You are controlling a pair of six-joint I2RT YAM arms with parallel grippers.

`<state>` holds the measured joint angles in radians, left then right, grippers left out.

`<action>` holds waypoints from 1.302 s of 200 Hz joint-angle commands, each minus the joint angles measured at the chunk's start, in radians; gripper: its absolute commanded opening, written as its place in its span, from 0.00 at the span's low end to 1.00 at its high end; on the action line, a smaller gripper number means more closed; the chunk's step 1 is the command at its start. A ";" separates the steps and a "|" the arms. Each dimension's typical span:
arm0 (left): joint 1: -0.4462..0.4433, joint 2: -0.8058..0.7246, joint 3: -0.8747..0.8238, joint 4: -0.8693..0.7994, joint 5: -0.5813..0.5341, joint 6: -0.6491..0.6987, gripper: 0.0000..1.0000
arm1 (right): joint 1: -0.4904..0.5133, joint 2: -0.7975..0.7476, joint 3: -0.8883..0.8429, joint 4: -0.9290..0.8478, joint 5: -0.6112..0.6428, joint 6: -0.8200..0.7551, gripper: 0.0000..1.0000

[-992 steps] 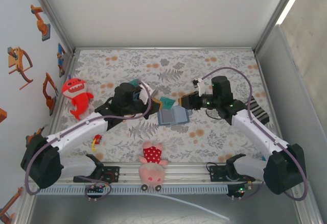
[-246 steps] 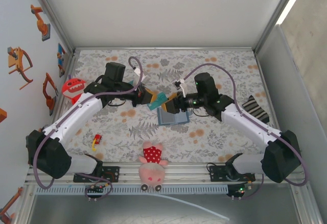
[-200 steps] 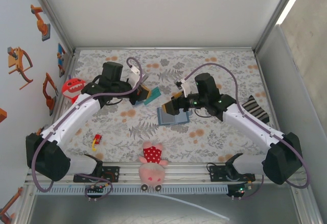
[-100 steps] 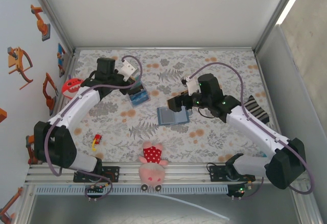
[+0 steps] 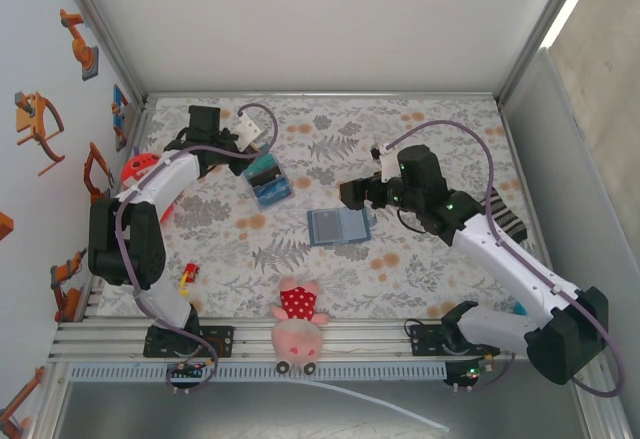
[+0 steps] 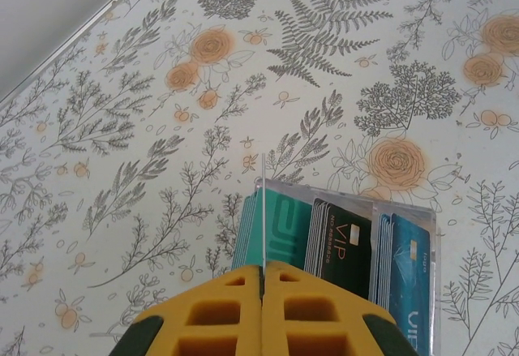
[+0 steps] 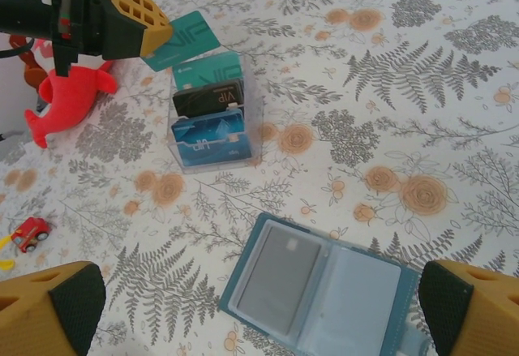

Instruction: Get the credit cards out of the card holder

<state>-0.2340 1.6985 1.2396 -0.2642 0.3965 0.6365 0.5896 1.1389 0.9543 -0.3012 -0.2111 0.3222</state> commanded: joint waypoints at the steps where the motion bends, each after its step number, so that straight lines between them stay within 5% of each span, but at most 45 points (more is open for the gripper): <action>1: 0.004 0.027 0.035 -0.011 0.055 0.049 0.00 | -0.008 0.005 0.005 -0.020 0.044 0.020 0.99; 148: 0.012 0.146 0.105 -0.091 0.025 0.110 0.01 | -0.010 0.076 0.035 -0.012 0.003 0.029 1.00; 176: 0.012 0.160 0.116 -0.104 0.013 0.117 0.20 | -0.010 0.079 0.035 -0.011 -0.006 0.033 1.00; 260: 0.010 0.102 0.103 -0.090 0.042 0.083 0.22 | -0.010 0.101 0.034 -0.022 -0.027 0.031 0.99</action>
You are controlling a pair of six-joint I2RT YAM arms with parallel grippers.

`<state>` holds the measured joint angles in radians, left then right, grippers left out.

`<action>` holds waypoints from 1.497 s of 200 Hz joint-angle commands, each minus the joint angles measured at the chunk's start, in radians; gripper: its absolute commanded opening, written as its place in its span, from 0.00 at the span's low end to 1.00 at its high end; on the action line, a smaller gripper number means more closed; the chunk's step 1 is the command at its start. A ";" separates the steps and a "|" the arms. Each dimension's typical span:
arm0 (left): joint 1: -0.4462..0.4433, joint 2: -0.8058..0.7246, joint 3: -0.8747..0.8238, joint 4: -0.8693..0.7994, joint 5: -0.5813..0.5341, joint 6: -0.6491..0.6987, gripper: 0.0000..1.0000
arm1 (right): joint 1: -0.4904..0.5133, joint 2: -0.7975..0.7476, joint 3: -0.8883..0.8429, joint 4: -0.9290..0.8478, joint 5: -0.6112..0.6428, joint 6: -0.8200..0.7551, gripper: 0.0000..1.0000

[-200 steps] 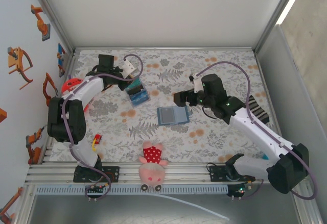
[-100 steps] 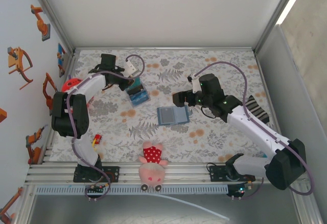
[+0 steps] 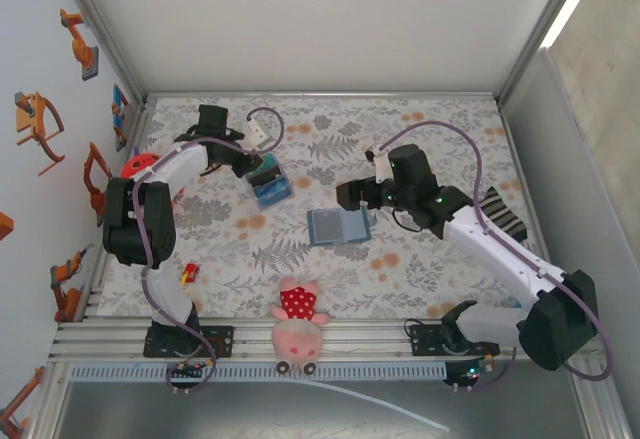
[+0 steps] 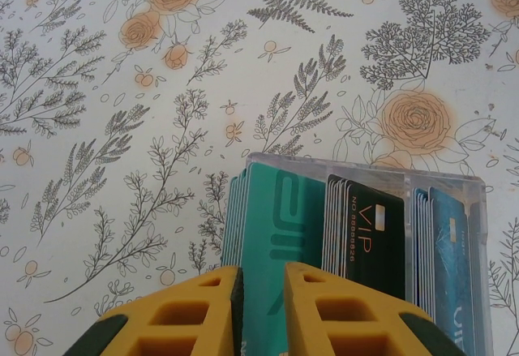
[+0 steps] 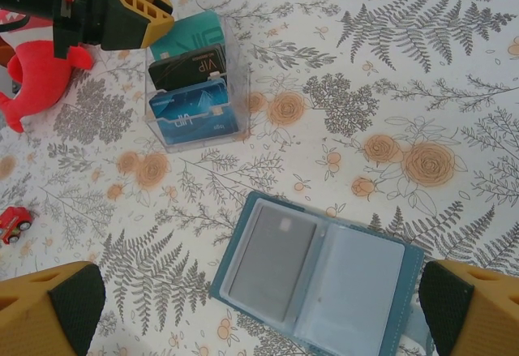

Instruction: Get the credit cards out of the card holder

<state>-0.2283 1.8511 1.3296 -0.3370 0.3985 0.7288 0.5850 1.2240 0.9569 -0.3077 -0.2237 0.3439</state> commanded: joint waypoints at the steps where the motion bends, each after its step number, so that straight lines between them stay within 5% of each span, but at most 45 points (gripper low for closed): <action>1: 0.004 -0.054 0.012 -0.015 0.042 -0.011 0.22 | -0.006 0.017 0.031 -0.016 -0.014 0.009 0.99; 46: -0.006 -0.240 -0.108 0.104 0.079 -0.127 0.40 | -0.002 0.053 0.026 -0.033 -0.026 0.005 0.75; 84: -0.062 -0.449 -0.314 0.300 0.019 -0.281 0.99 | 0.029 0.086 0.033 -0.074 0.031 0.000 0.61; 137: -0.174 -0.691 -0.518 0.403 -0.129 -0.512 0.97 | 0.133 0.177 0.074 -0.163 0.172 -0.011 0.57; 175: -0.263 -0.850 -0.659 0.444 -0.361 -0.631 0.97 | 0.214 0.285 0.124 -0.203 0.247 -0.029 0.57; 299: -0.246 -0.967 -0.776 0.339 -0.888 -1.192 0.97 | 0.281 0.591 0.290 -0.236 0.236 -0.052 0.59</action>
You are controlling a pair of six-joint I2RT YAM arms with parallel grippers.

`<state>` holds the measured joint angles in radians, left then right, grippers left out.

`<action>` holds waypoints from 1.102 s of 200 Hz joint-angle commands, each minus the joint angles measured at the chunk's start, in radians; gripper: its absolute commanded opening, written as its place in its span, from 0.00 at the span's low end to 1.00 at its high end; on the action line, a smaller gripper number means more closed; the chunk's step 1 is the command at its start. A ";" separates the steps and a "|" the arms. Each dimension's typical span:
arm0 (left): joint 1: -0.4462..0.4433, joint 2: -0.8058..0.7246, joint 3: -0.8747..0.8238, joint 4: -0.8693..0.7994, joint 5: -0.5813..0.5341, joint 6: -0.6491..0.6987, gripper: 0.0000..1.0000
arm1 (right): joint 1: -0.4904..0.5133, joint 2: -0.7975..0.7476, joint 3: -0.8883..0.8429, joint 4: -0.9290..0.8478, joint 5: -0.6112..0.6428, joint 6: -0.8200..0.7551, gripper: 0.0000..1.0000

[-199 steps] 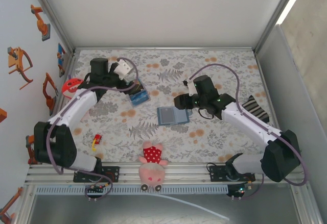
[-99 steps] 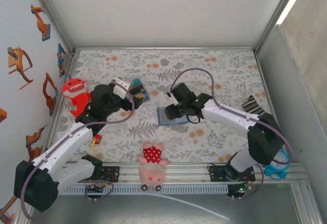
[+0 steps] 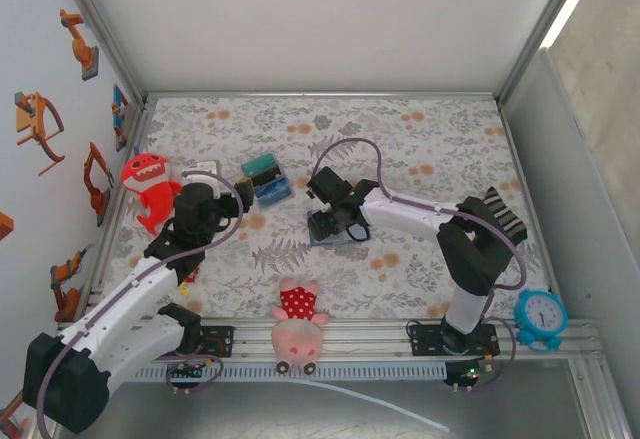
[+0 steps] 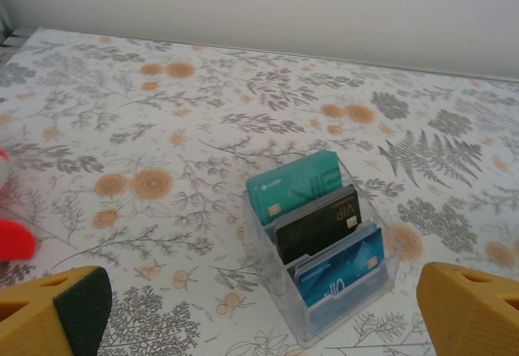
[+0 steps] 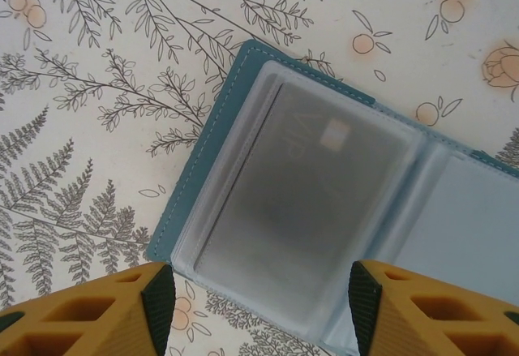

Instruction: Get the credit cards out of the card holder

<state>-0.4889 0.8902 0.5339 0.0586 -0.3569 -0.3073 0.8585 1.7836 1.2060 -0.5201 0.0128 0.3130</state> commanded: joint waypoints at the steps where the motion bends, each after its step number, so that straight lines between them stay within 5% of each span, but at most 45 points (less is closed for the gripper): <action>1: 0.014 -0.005 0.020 -0.058 -0.136 -0.160 0.97 | 0.008 0.033 0.041 -0.024 0.000 -0.022 0.59; 131: 0.046 0.067 0.053 -0.094 -0.115 -0.228 0.97 | 0.008 0.120 0.052 -0.035 0.013 -0.027 0.66; 220: 0.045 0.049 0.053 -0.106 -0.108 -0.218 0.97 | 0.005 0.099 0.029 -0.024 0.048 -0.028 0.43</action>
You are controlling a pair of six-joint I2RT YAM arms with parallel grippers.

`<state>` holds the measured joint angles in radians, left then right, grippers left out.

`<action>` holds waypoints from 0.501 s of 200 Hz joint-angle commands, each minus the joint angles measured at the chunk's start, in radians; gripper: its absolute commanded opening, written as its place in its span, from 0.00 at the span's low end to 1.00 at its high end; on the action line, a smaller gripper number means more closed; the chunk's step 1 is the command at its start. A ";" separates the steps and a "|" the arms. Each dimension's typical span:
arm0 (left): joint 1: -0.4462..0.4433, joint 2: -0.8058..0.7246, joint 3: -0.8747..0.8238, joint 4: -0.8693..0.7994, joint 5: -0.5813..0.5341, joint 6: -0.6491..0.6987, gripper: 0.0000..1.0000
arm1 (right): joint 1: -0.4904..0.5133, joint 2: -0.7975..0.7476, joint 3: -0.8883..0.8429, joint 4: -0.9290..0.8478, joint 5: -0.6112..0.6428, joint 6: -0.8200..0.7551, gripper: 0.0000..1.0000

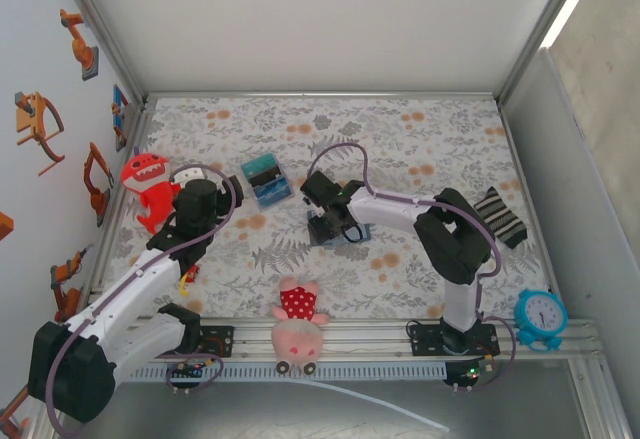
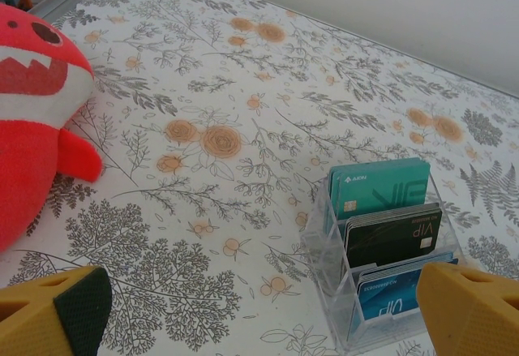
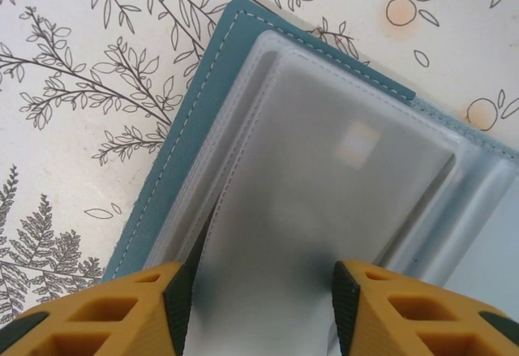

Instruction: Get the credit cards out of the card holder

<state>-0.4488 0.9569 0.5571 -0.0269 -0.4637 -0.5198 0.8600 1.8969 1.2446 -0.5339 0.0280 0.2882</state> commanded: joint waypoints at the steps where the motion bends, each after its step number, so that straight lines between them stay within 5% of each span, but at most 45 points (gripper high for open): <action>1: 0.005 -0.018 0.030 -0.021 -0.002 -0.005 0.97 | 0.004 -0.015 -0.010 -0.010 0.033 -0.004 0.43; 43: 0.005 -0.031 0.033 -0.030 0.018 0.020 0.97 | 0.003 -0.059 -0.024 -0.001 0.087 0.007 0.33; 100: 0.004 -0.073 0.024 -0.009 0.062 0.053 0.97 | -0.003 -0.123 -0.049 0.017 0.167 0.016 0.33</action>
<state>-0.4492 0.9123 0.5571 -0.0387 -0.4221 -0.4965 0.8600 1.8168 1.2114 -0.5282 0.1326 0.2913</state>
